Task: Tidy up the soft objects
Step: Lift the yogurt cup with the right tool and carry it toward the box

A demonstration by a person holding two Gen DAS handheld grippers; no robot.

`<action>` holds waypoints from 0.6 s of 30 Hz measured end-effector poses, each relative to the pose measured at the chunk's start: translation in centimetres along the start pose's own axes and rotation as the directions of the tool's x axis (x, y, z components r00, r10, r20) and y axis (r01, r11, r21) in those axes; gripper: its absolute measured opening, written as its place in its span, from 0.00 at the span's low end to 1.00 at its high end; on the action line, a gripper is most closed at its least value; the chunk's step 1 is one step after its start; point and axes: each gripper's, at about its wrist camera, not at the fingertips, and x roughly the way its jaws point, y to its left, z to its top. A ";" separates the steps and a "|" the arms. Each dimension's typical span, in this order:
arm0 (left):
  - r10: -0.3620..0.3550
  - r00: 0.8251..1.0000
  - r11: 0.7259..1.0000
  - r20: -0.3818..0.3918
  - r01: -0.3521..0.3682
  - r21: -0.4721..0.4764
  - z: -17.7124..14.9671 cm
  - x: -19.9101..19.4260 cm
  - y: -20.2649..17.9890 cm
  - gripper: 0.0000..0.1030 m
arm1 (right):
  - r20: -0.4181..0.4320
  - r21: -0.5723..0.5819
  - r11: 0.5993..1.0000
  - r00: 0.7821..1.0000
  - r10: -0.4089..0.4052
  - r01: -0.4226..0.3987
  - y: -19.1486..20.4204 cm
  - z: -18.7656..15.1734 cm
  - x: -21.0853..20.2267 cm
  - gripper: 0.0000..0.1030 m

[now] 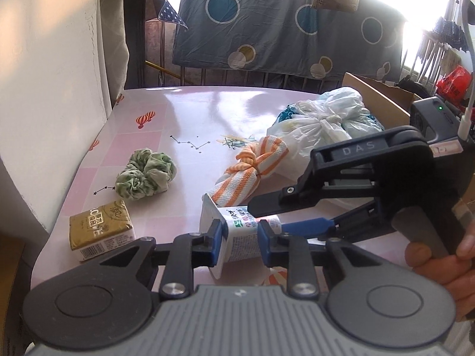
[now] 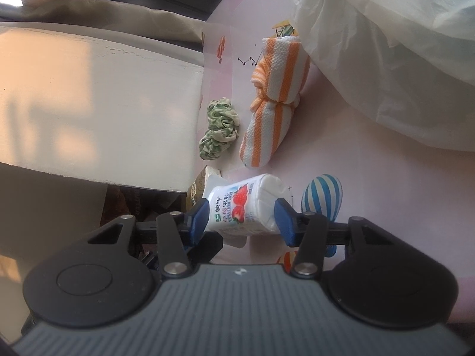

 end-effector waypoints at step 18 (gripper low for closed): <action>-0.059 0.998 0.992 -0.008 0.060 0.108 1.2 1.4 -4.2 0.26 | 0.089 0.091 0.994 0.995 0.049 -0.057 -3.9 -0.3 -2.7 0.42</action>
